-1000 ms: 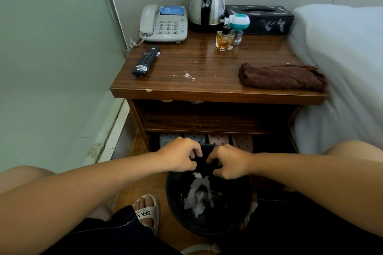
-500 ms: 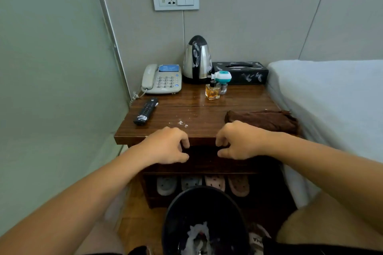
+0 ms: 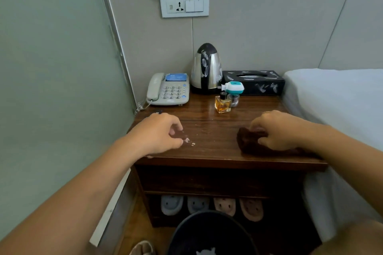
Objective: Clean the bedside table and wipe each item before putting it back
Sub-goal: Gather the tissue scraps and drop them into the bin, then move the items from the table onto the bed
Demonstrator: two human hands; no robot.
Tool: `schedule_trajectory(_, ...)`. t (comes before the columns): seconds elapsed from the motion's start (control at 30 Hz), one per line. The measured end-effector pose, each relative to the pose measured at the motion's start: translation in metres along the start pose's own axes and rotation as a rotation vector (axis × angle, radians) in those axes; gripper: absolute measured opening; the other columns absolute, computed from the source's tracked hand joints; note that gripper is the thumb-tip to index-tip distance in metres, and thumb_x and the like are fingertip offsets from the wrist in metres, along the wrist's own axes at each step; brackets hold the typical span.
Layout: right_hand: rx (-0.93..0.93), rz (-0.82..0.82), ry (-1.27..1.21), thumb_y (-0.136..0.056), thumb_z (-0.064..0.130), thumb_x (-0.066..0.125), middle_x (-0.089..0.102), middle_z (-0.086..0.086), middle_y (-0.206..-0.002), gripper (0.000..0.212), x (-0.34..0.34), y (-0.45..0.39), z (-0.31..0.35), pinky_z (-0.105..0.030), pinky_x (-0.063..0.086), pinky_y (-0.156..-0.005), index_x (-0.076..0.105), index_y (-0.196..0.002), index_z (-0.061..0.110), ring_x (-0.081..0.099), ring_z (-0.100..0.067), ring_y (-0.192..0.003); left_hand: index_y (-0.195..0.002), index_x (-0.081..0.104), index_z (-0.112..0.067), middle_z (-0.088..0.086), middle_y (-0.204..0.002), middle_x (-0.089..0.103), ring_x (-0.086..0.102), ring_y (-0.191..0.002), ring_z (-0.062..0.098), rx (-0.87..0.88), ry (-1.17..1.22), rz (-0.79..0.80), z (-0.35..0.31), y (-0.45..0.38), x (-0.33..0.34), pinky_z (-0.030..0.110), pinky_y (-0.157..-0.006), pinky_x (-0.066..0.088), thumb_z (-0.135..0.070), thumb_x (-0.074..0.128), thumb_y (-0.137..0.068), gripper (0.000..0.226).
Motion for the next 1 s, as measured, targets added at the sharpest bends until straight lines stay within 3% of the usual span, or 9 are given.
schedule_trajectory(0.07,-0.02,-0.043,-0.004,-0.095,0.037,0.068,0.06,0.004,-0.132,0.042,-0.002,-0.012,0.008,-0.033,0.051,-0.097,0.06,-0.135,0.032,0.056,-0.019,-0.12,-0.117,0.068,-0.035,-0.015,-0.101,0.063,0.061,-0.103,0.014,-0.06,-0.055,-0.062,0.022,-0.013,-0.005,0.041,-0.093,0.055,-0.047,0.079,-0.083,0.038)
schedule_trajectory(0.27,-0.076,-0.161,-0.077,-0.094,0.044,0.066,0.064,0.004,-0.126,0.039,-0.013,-0.065,0.035,-0.037,0.054,-0.095,0.062,-0.131,0.032,0.06,-0.021,-0.117,-0.127,0.059,-0.025,0.003,-0.129,0.063,0.06,-0.118,0.025,-0.257,-0.063,-0.12,0.074,-0.045,-0.002,0.041,-0.097,0.053,-0.051,0.081,-0.078,0.06)
schedule_trajectory(0.37,0.078,-0.272,-0.14,-0.091,0.049,0.065,0.068,0.002,-0.102,0.037,-0.019,-0.095,0.022,-0.039,0.059,-0.079,0.064,-0.119,0.024,0.066,-0.021,-0.092,-0.132,0.052,-0.022,0.004,-0.129,0.061,0.06,-0.117,0.027,-0.335,-0.099,-0.084,0.087,-0.056,0.005,0.043,-0.096,0.053,-0.054,0.08,-0.079,0.067)
schedule_trajectory(0.47,0.269,-0.334,-0.228,-0.088,0.062,0.065,0.06,0.002,-0.083,0.047,-0.019,-0.116,0.005,-0.033,0.049,-0.061,0.059,-0.098,0.017,0.059,-0.018,-0.074,-0.133,0.047,-0.021,0.005,-0.131,0.062,0.061,-0.117,0.029,-0.395,-0.132,-0.079,0.097,-0.065,0.004,0.042,-0.093,0.054,-0.052,0.079,-0.079,0.07)
schedule_trajectory(0.53,0.333,-0.337,-0.265,-0.084,0.072,0.065,0.061,0.0,-0.08,0.057,-0.015,-0.126,0.001,-0.031,0.045,-0.056,0.056,-0.085,0.016,0.059,-0.017,-0.069,-0.133,0.047,-0.021,0.005,-0.129,0.063,0.062,-0.114,0.03,-0.419,-0.13,-0.074,0.1,-0.068,0.004,0.041,-0.089,0.054,-0.051,0.079,-0.079,0.069)
schedule_trajectory(0.63,0.412,-0.35,-0.281,-0.08,0.079,0.062,0.061,-0.001,-0.078,0.063,-0.01,-0.137,0.003,-0.032,0.047,-0.06,0.056,-0.08,0.016,0.063,-0.022,-0.075,-0.131,0.047,-0.02,0.005,-0.121,0.066,0.064,-0.108,0.029,-0.434,-0.123,-0.074,0.101,-0.068,0.002,0.041,-0.086,0.054,-0.05,0.08,-0.079,0.068)
schedule_trajectory(0.73,0.452,-0.373,-0.294,-0.081,0.076,0.064,0.056,-0.001,-0.077,0.061,-0.008,-0.144,0.006,-0.032,0.046,-0.062,0.056,-0.08,0.015,0.061,-0.026,-0.077,-0.13,0.049,-0.02,0.006,-0.12,0.065,0.064,-0.106,0.029,-0.442,-0.117,-0.083,0.1,-0.068,0.0,0.041,-0.085,0.055,-0.046,0.081,-0.077,0.067)
schedule_trajectory(0.9,0.46,-0.414,-0.32,-0.087,0.063,0.068,0.053,-0.001,-0.072,0.052,-0.007,-0.148,0.002,-0.027,0.032,-0.05,0.049,-0.074,0.016,0.046,-0.016,-0.059,-0.132,0.05,-0.019,0.007,-0.119,0.065,0.064,-0.107,0.031,-0.465,-0.124,-0.101,0.1,-0.067,-0.006,0.042,-0.087,0.056,-0.043,0.082,-0.077,0.068)
schedule_trajectory(1.0,0.454,-0.424,-0.316,-0.087,0.063,0.068,0.053,-0.001,-0.072,0.052,-0.005,-0.149,0.0,-0.028,0.034,-0.052,0.049,-0.074,0.016,0.048,-0.019,-0.061,-0.135,0.046,-0.02,0.007,-0.122,0.065,0.064,-0.109,0.031,-0.471,-0.127,-0.133,0.1,-0.065,-0.01,0.04,-0.084,0.056,-0.044,0.082,-0.079,0.071)
Point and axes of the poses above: each hand's wrist, its own y-axis away from the middle knuckle, its own x-axis out of the palm, z = x × y, the point moved 7 cm from there along -y, towards the middle knuckle
